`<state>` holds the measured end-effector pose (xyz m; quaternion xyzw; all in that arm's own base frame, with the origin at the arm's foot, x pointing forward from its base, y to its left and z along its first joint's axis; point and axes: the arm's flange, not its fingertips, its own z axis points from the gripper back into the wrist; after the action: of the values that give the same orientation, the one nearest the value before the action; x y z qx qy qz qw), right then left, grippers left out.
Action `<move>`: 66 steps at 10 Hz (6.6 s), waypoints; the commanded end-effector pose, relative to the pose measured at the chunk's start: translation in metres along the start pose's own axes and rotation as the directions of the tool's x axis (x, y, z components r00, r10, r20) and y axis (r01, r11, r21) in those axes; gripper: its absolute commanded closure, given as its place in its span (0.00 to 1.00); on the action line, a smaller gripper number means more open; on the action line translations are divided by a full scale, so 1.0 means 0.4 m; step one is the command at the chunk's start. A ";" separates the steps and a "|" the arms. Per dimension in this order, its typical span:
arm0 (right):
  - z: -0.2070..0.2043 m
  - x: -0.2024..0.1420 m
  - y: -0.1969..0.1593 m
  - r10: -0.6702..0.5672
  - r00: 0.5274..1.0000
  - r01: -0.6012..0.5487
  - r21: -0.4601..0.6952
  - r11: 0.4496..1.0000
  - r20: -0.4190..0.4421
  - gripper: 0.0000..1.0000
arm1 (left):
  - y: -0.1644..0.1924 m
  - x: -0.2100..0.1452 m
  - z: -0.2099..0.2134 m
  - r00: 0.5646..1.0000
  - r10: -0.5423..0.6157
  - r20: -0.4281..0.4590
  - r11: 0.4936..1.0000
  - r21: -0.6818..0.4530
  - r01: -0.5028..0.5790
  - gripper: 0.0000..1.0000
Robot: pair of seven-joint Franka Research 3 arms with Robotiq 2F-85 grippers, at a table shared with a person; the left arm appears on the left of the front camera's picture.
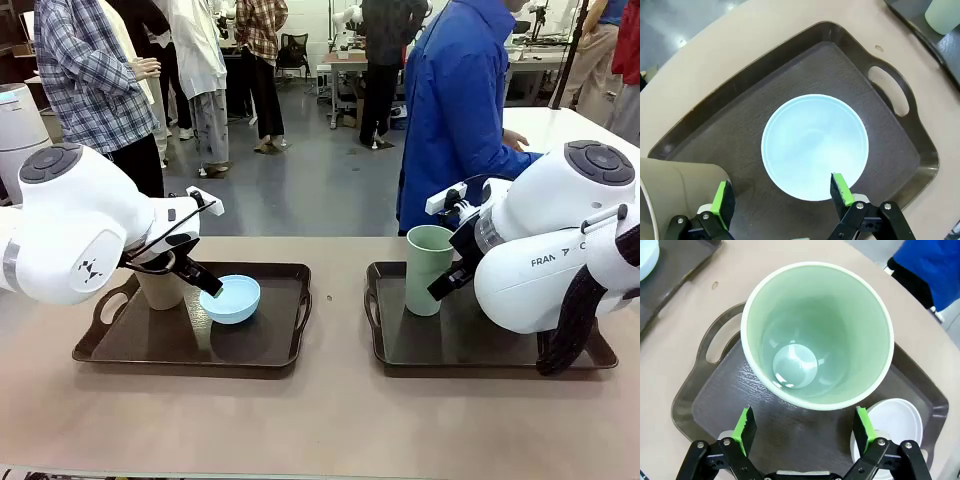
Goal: Set up a tray with a mat and arrange the tableware.
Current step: Pick up the Picnic Bowl and Reusable plastic cup from the Handle tray in front of the human's position and hold them in the air.
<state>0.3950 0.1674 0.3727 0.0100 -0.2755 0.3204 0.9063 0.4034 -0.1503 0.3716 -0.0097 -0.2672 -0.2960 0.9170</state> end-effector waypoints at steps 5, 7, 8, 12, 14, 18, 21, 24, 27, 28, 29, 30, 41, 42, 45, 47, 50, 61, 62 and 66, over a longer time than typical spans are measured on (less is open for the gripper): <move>0.000 0.000 0.000 0.000 1.000 0.000 0.000 1.000 0.000 0.00 | 0.000 0.000 0.000 1.000 0.000 0.000 1.000 0.000 0.000 0.00; 0.000 0.000 0.000 0.000 1.000 0.000 0.000 1.000 0.000 0.00 | 0.000 0.000 0.000 1.000 0.000 0.000 1.000 0.000 0.000 0.00; 0.000 0.000 0.000 0.000 1.000 0.000 0.000 1.000 0.000 0.00 | 0.000 0.000 0.000 1.000 0.000 0.000 1.000 0.000 0.000 0.00; 0.000 0.000 0.000 0.000 1.000 0.000 0.000 1.000 0.000 0.00 | 0.000 0.000 0.000 1.000 0.000 0.000 1.000 0.000 0.000 0.00; 0.000 0.000 0.000 0.000 1.000 0.000 0.000 1.000 0.000 0.00 | 0.000 0.000 0.000 1.000 0.000 0.000 1.000 0.000 0.000 0.00; 0.125 -0.087 0.003 -0.088 0.993 0.086 -0.022 0.996 -0.078 0.00 | -0.061 -0.066 0.126 0.987 -0.028 -0.158 1.000 -0.008 0.027 0.00; 0.311 -0.197 0.015 -0.218 0.972 0.214 -0.052 0.976 -0.091 0.00 | -0.060 -0.106 0.304 0.981 0.092 -0.171 0.995 -0.025 -0.098 0.00; 0.406 -0.284 -0.051 -0.293 0.936 0.310 0.064 0.948 -0.192 0.00 | 0.028 -0.105 0.394 0.966 0.242 -0.087 0.960 -0.125 -0.252 0.00; 0.430 -0.359 -0.228 -0.485 0.858 0.510 0.409 0.757 -0.171 0.00 | 0.198 -0.146 0.440 0.909 0.403 -0.104 0.809 -0.425 -0.407 0.00; 0.430 -0.391 -0.278 -0.542 0.828 0.529 0.516 0.673 -0.142 0.00 | 0.251 -0.177 0.448 0.895 0.429 -0.118 0.739 -0.524 -0.423 0.00; 0.424 -0.422 -0.315 -0.589 0.798 0.545 0.568 0.617 -0.126 0.00 | 0.306 -0.214 0.453 0.868 0.481 -0.127 0.653 -0.609 -0.451 0.00; 0.417 -0.448 -0.344 -0.627 0.769 0.562 0.594 0.576 -0.121 0.00 | 0.338 -0.244 0.448 0.850 0.509 -0.139 0.579 -0.676 -0.457 0.00; 0.415 -0.604 -0.506 -0.790 0.600 0.645 0.661 0.383 -0.128 0.00 | 0.455 -0.413 0.410 0.709 0.652 -0.269 0.363 -0.710 -0.603 0.00; 0.415 -0.604 -0.506 -0.790 0.600 0.645 0.661 0.383 -0.128 0.00 | 0.455 -0.413 0.410 0.709 0.652 -0.269 0.363 -0.710 -0.603 0.00; 0.415 -0.604 -0.506 -0.790 0.600 0.645 0.661 0.383 -0.128 0.00 | 0.455 -0.413 0.410 0.709 0.652 -0.269 0.363 -0.710 -0.603 0.00; 0.415 -0.604 -0.506 -0.790 0.600 0.645 0.661 0.383 -0.128 0.00 | 0.455 -0.413 0.410 0.709 0.652 -0.269 0.363 -0.710 -0.603 0.00; 0.415 -0.604 -0.506 -0.790 0.600 0.645 0.661 0.383 -0.128 0.00 | 0.455 -0.413 0.410 0.709 0.652 -0.269 0.363 -0.710 -0.603 0.00; 0.415 -0.604 -0.506 -0.790 0.600 0.645 0.661 0.383 -0.128 0.00 | 0.455 -0.413 0.410 0.709 0.652 -0.269 0.363 -0.710 -0.603 0.00; 0.415 -0.604 -0.506 -0.790 0.600 0.645 0.661 0.383 -0.128 0.00 | 0.455 -0.413 0.410 0.709 0.652 -0.269 0.363 -0.710 -0.603 0.00; 0.415 -0.604 -0.506 -0.790 0.600 0.645 0.661 0.383 -0.128 0.00 | 0.455 -0.413 0.410 0.709 0.652 -0.269 0.363 -0.710 -0.603 0.00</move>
<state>0.2733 -0.1624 0.4251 0.4652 -0.1986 -0.0403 0.8617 0.3095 0.1151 0.4555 -0.4938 -0.1107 0.0009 0.8625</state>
